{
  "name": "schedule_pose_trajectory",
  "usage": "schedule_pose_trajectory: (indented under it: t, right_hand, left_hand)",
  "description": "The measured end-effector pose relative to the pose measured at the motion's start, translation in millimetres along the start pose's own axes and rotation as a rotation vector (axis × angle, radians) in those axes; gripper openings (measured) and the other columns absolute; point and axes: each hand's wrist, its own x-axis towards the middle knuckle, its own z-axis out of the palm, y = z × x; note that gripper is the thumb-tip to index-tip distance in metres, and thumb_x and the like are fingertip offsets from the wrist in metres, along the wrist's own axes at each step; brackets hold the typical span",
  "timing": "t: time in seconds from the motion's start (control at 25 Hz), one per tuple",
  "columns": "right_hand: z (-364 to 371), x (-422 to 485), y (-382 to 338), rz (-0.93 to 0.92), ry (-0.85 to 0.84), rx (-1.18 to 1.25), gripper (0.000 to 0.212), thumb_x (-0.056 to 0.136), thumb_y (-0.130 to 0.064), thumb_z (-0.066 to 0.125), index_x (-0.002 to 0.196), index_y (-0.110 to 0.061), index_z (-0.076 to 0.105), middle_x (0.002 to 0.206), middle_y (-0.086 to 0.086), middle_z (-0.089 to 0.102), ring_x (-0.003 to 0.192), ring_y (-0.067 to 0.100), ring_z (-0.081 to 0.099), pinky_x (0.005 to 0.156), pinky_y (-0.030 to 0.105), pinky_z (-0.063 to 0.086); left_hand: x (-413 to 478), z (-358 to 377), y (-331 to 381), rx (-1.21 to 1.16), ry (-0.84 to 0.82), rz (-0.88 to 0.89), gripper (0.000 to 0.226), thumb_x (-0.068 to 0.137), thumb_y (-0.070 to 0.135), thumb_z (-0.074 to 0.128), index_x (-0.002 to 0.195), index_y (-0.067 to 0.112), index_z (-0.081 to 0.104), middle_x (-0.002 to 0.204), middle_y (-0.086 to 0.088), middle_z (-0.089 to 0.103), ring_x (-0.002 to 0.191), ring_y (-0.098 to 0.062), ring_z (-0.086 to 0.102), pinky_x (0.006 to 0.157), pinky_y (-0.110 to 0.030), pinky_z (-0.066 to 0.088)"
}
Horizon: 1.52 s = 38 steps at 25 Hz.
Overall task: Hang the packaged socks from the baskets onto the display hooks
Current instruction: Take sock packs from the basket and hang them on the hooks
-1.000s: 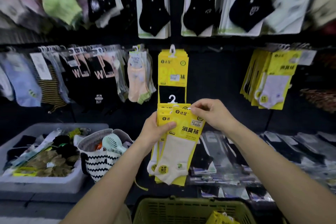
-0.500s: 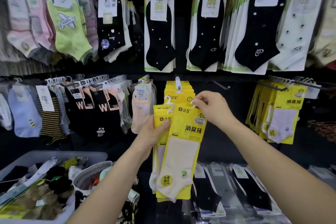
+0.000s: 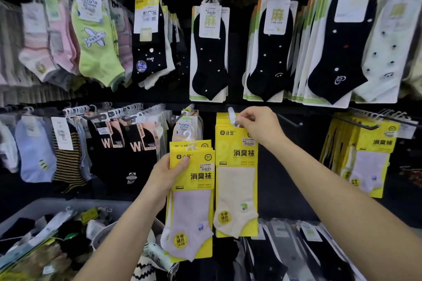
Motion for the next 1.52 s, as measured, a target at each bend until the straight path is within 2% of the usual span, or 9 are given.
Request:
schedule_pose_trajectory:
  t: [0.2, 0.44, 0.56, 0.68, 0.76, 0.96, 1.12, 1.36, 1.52]
  right_hand:
    - [2, -5, 4, 0.054, 0.000, 0.135, 0.018, 0.085, -0.020, 0.066, 0.071, -0.032, 0.069, 0.072, -0.015, 0.066, 0.076, 0.004, 0.062, 0.069, 0.019, 0.048]
    - [1, -21, 8, 0.040, 0.045, 0.042, 0.017, 0.087, -0.020, 0.064, 0.102, -0.018, 0.069, 0.088, -0.004, 0.064, 0.079, 0.005, 0.056, 0.067, 0.012, 0.041]
    - [-6, -34, 6, 0.030, 0.176, 0.104, 0.010, 0.085, -0.025, 0.065, 0.093, -0.019, 0.064, 0.089, 0.000, 0.061, 0.077, 0.007, 0.053, 0.069, 0.016, 0.043]
    - [-9, -54, -2, -0.009, 0.057, 0.172, 0.016, 0.080, -0.036, 0.069, 0.076, -0.024, 0.059, 0.075, -0.006, 0.057, 0.067, 0.003, 0.049, 0.059, 0.009, 0.041]
    - [-7, -64, -6, -0.039, -0.053, 0.121, 0.017, 0.078, -0.038, 0.070, 0.077, -0.025, 0.061, 0.077, -0.007, 0.057, 0.068, 0.003, 0.049, 0.060, 0.009, 0.041]
    - [-19, -63, -7, -0.096, -0.103, -0.015, 0.010, 0.085, -0.029, 0.064, 0.083, -0.021, 0.070, 0.080, -0.014, 0.057, 0.072, 0.001, 0.050, 0.066, 0.014, 0.036]
    - [-23, -66, -1, -0.013, -0.137, -0.079, 0.017, 0.076, -0.038, 0.073, 0.072, -0.024, 0.064, 0.082, -0.010, 0.054, 0.073, 0.004, 0.050, 0.063, 0.022, 0.041]
    - [-21, -65, 9, -0.008, -0.149, -0.114, 0.012, 0.081, -0.031, 0.069, 0.077, -0.021, 0.064, 0.082, -0.012, 0.053, 0.071, 0.003, 0.050, 0.059, 0.017, 0.037]
    - [-19, -65, 11, 0.010, -0.127, -0.079, 0.012, 0.083, -0.029, 0.068, 0.074, -0.023, 0.064, 0.072, -0.015, 0.055, 0.066, 0.000, 0.049, 0.056, 0.016, 0.034]
  left_hand:
    - [-6, -12, 2, -0.007, 0.035, -0.010, 0.021, 0.088, 0.020, 0.059, 0.107, 0.010, 0.061, 0.099, -0.009, 0.073, 0.087, -0.025, 0.071, 0.063, -0.030, 0.058]
    - [-11, 11, 16, 0.003, 0.020, 0.043, 0.029, 0.088, 0.022, 0.061, 0.113, 0.009, 0.060, 0.103, -0.009, 0.072, 0.092, -0.026, 0.070, 0.072, -0.035, 0.059]
    - [-14, 23, 24, 0.003, 0.007, 0.087, 0.023, 0.087, 0.021, 0.062, 0.108, 0.011, 0.062, 0.097, -0.005, 0.074, 0.086, -0.021, 0.071, 0.061, -0.026, 0.056]
    - [-18, 40, 26, 0.013, 0.004, 0.108, 0.016, 0.086, 0.020, 0.063, 0.101, 0.017, 0.064, 0.090, 0.000, 0.075, 0.081, -0.016, 0.072, 0.060, -0.024, 0.056]
    - [-20, 53, 24, 0.041, -0.011, 0.107, 0.017, 0.084, 0.020, 0.065, 0.101, 0.017, 0.066, 0.092, -0.002, 0.074, 0.082, -0.018, 0.072, 0.067, -0.030, 0.059]
    - [-21, 80, 15, 0.064, -0.031, 0.068, 0.030, 0.080, 0.017, 0.069, 0.107, 0.004, 0.063, 0.097, -0.013, 0.072, 0.086, -0.027, 0.070, 0.075, -0.040, 0.058]
    - [-20, 90, 8, 0.016, -0.045, 0.052, 0.027, 0.079, 0.016, 0.070, 0.103, 0.008, 0.064, 0.091, -0.007, 0.073, 0.078, -0.019, 0.072, 0.062, -0.029, 0.058]
    - [-21, 95, -4, -0.061, -0.175, 0.014, 0.027, 0.083, 0.020, 0.063, 0.109, 0.014, 0.061, 0.105, -0.011, 0.071, 0.094, -0.028, 0.069, 0.079, -0.042, 0.057]
    - [-21, 94, -5, -0.069, -0.158, 0.028, 0.030, 0.074, 0.027, 0.068, 0.102, 0.017, 0.063, 0.097, -0.006, 0.074, 0.088, -0.023, 0.071, 0.066, -0.031, 0.058]
